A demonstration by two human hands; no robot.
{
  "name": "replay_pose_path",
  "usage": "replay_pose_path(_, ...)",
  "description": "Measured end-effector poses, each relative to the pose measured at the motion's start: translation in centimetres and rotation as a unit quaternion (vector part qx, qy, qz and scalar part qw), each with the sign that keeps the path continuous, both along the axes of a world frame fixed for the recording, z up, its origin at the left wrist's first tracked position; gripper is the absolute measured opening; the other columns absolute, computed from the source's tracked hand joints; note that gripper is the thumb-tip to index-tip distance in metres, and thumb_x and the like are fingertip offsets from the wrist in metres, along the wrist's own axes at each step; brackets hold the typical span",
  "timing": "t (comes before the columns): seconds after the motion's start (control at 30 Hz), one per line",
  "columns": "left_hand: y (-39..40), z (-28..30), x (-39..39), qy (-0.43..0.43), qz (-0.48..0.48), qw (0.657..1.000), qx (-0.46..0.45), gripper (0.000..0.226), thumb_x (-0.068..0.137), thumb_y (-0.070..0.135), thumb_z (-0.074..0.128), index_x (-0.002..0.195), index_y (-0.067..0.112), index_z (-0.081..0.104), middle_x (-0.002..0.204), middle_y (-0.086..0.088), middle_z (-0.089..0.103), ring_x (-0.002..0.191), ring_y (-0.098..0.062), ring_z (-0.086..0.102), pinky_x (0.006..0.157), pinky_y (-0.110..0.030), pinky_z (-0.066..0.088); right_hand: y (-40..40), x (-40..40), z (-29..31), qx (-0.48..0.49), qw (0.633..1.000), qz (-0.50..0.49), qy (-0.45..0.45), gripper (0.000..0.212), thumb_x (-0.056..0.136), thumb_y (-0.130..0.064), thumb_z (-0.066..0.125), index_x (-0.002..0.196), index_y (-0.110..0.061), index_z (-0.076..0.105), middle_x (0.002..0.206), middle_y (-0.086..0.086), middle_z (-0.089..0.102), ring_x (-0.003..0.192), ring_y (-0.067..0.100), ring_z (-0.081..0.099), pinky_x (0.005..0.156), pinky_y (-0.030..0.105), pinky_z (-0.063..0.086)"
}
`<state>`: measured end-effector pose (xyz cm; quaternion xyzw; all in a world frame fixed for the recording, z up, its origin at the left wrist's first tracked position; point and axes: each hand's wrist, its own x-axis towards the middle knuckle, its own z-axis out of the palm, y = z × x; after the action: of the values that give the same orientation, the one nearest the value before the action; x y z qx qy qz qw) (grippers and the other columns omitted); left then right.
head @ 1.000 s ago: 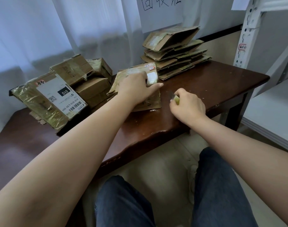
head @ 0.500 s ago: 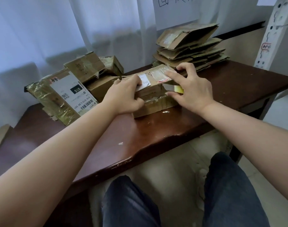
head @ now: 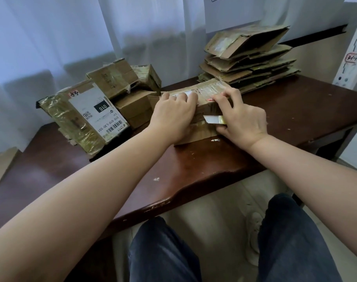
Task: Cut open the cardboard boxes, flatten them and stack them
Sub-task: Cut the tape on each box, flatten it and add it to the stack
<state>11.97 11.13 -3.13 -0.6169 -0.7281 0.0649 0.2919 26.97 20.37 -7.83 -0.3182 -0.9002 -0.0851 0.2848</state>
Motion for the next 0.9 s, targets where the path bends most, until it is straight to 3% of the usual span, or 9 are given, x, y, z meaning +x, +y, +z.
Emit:
replay_pose_path(0.1,0.1,-0.2,0.4,0.0,0.008,1.0,-0.004,0.053,0.079,0.025,0.06,0.124,0.008,0.039,0.113,-0.01,0.057,0.095,-0.029,0.06,0.068,-0.036,0.042,0.0,-0.1,-0.5,0.006,1.0,0.006,0.016,0.093,0.053,-0.029,0.091,0.13,-0.013,0.041,0.133,0.015,0.05,0.053,0.029,0.062,0.044,0.023,0.028)
replay_pose_path(0.17,0.0,0.3,0.4,-0.006,-0.004,1.0,-0.017,0.059,0.075,0.026,0.062,0.125,0.006,0.038,0.109,-0.01,0.057,0.09,-0.029,0.061,0.06,-0.035,0.038,0.1,0.1,-0.7,0.017,0.999,0.014,0.036,0.102,0.046,-0.029,0.093,0.129,-0.011,0.036,0.133,0.015,0.052,0.052,0.027,0.063,0.043,0.021,0.028)
replay_pose_path(0.33,-0.3,1.6,0.0,-0.056,-0.06,0.995,-0.051,0.08,0.07,0.031,0.064,0.135,0.003,0.027,0.105,-0.013,0.059,0.089,-0.033,0.061,0.064,-0.036,0.045,0.1,0.3,-0.7,0.047,0.997,0.017,0.057,0.099,0.043,-0.027,0.092,0.125,-0.011,0.04,0.123,0.017,0.056,0.051,0.026,0.06,0.043,0.021,0.025)
replay_pose_path(0.47,-0.7,3.1,-0.8,-0.105,-0.08,0.989,-0.069,0.077,0.071,0.026,0.063,0.134,0.002,0.025,0.089,-0.007,0.053,0.072,-0.032,0.055,0.058,-0.031,0.036,0.5,0.2,0.2,0.078,0.995,0.034,0.045,0.087,0.046,-0.027,0.092,0.121,-0.011,0.05,0.116,0.015,0.058,0.053,0.026,0.06,0.041,0.024,0.031)
replay_pose_path(0.57,-0.6,4.1,-1.6,-0.146,-0.075,0.984,-0.074,0.072,0.074,0.026,0.062,0.132,0.002,0.027,0.082,-0.004,0.049,0.074,-0.034,0.057,0.059,-0.031,0.037,1.0,0.2,1.5,0.101,0.993,0.051,0.04,0.078,0.048,-0.033,0.09,0.116,-0.009,0.062,0.11,0.011,0.062,0.053,0.025,0.06,0.042,0.025,0.034)
replay_pose_path(0.63,-0.7,4.4,-2.1,-0.149,-0.072,0.984,-0.06,0.073,0.075,0.036,0.061,0.132,0.004,0.029,0.089,-0.006,0.054,0.085,-0.034,0.059,0.064,-0.033,0.038,1.4,0.2,2.3,0.113,0.991,0.06,0.043,0.075,0.047,-0.037,0.09,0.113,-0.009,0.065,0.106,0.009,0.065,0.053,0.026,0.062,0.043,0.025,0.038)
replay_pose_path(0.73,-1.0,3.8,-2.6,-0.094,-0.078,0.993,-0.007,0.076,0.08,0.053,0.063,0.136,0.01,0.037,0.121,-0.011,0.053,0.113,-0.03,0.051,0.083,-0.039,0.042,1.8,0.2,3.2,0.119,0.99,0.063,0.046,0.076,0.047,-0.042,0.09,0.112,-0.009,0.067,0.106,0.007,0.067,0.055,0.026,0.063,0.044,0.025,0.039)
replay_pose_path(0.9,-0.9,3.4,-2.6,-0.084,-0.084,0.991,0.064,0.068,0.088,0.041,0.06,0.146,0.013,0.037,0.124,-0.013,0.053,0.115,-0.033,0.051,0.09,-0.038,0.041,1.5,0.2,4.1,0.105,0.994,0.011,0.041,0.092,0.048,-0.043,0.089,0.127,-0.009,0.058,0.112,0.012,0.061,0.047,0.024,0.056,0.045,0.021,0.025)
